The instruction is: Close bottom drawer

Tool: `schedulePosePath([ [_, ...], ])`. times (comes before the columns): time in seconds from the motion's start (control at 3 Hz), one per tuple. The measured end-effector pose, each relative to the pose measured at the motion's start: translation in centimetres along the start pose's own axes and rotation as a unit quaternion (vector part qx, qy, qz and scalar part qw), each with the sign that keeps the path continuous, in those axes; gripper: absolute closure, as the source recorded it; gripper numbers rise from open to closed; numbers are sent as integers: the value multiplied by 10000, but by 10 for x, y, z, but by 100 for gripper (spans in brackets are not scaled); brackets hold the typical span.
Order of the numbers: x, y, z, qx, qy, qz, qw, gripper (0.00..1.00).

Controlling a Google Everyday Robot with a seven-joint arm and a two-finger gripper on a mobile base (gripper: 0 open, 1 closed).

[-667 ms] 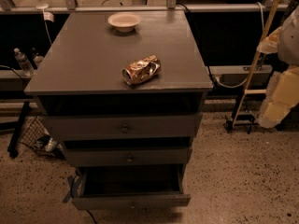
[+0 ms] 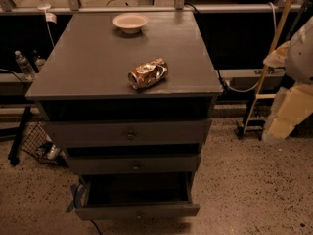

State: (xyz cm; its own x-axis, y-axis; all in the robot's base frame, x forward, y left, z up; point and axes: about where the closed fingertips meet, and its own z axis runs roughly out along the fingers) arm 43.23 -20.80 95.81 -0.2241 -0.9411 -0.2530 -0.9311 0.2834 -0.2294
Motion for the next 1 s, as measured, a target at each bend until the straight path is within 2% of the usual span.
schedulePosePath([
  [0.33, -11, 33, 51, -390, -379, 98, 9985, 0],
  [0.67, -24, 71, 126, -965, -418, 291, 9940, 0],
  [1.0, -29, 87, 169, -1245, -349, 614, 9897, 0],
])
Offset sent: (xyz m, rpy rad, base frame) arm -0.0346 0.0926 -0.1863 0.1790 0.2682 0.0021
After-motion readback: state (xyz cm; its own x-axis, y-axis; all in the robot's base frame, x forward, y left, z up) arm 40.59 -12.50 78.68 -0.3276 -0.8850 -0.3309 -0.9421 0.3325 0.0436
